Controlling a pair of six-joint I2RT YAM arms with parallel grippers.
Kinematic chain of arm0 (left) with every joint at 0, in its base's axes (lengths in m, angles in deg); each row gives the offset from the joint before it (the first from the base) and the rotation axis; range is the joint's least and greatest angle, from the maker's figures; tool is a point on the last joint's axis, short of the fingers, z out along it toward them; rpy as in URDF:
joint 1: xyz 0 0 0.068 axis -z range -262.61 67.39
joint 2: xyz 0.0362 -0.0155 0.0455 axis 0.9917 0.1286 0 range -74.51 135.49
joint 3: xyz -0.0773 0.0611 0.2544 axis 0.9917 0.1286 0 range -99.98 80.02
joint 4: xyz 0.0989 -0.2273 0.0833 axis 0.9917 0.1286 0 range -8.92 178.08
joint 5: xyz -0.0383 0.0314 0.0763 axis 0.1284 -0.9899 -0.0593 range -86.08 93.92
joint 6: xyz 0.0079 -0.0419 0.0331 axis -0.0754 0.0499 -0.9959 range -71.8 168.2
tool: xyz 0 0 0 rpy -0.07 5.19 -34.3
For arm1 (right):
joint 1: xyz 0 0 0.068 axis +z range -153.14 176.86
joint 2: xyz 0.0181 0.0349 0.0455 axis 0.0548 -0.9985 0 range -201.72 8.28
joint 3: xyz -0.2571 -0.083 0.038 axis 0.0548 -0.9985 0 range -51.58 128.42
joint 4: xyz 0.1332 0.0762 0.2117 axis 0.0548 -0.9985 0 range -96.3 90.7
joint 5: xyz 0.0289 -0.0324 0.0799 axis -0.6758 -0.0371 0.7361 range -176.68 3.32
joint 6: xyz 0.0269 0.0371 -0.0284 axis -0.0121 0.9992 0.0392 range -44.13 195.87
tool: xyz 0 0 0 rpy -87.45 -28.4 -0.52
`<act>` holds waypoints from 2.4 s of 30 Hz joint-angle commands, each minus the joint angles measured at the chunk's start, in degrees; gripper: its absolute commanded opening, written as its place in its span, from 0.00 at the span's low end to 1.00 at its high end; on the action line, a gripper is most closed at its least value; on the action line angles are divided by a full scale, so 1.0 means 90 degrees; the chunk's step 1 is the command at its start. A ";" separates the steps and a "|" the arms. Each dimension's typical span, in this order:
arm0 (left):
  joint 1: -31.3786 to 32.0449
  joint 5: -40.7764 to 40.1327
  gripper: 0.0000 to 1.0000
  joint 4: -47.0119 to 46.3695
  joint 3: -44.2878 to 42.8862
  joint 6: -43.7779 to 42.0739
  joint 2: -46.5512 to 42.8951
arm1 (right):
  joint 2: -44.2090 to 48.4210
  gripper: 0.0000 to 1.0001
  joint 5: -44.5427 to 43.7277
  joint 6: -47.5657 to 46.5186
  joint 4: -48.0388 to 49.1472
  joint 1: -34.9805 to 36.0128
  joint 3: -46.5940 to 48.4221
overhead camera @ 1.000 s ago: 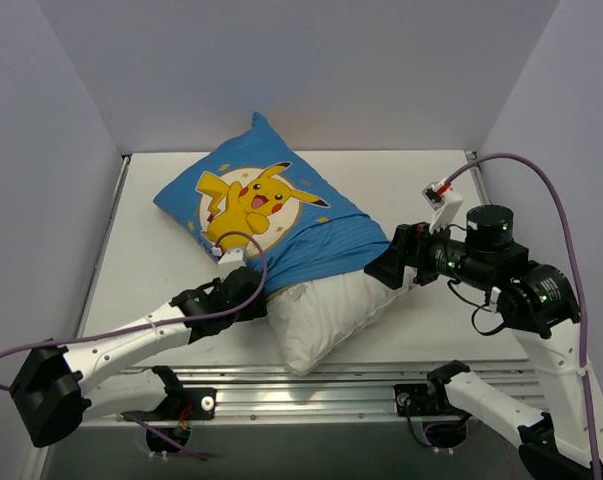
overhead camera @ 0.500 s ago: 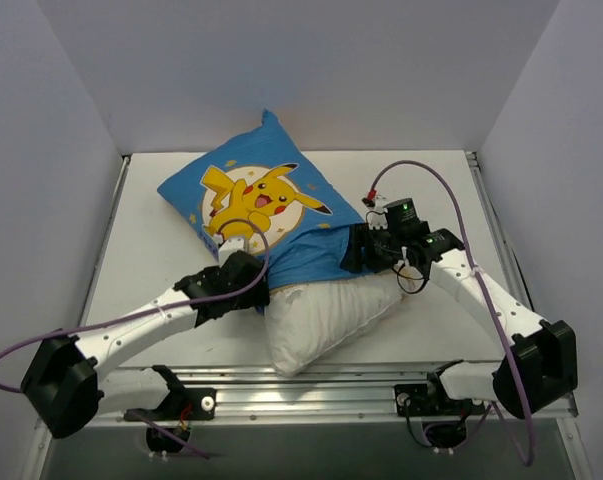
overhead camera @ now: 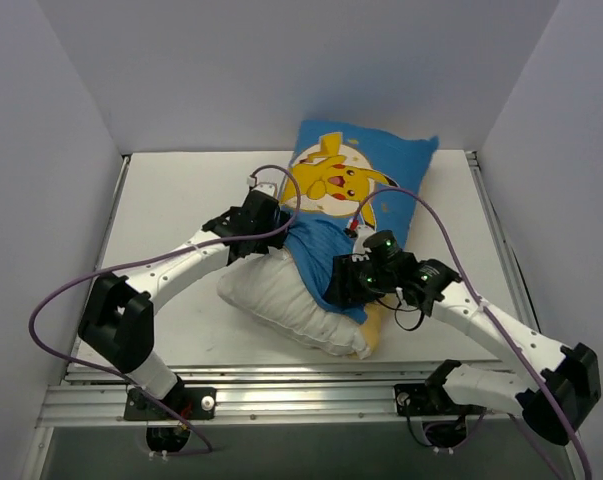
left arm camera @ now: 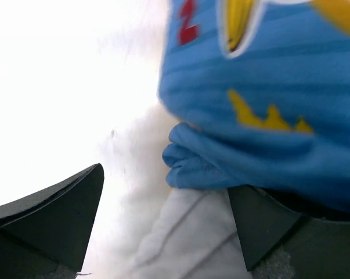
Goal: Remove the pillowcase from the pillow
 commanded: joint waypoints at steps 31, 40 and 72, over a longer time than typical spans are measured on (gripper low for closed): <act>-0.1187 0.2778 0.94 -0.1239 0.2515 0.2393 -0.3313 | -0.0699 0.60 -0.1435 0.0159 0.1640 0.0484 0.0489; -0.1187 0.3033 0.90 -0.1913 0.2671 0.2423 -0.2805 | -0.0855 0.61 -0.1816 0.0247 0.1699 0.0845 0.0576; -0.1304 0.3424 0.02 -0.2267 0.3043 0.2696 -0.2911 | -0.3336 0.10 -0.5888 0.1946 0.0089 0.2818 0.1651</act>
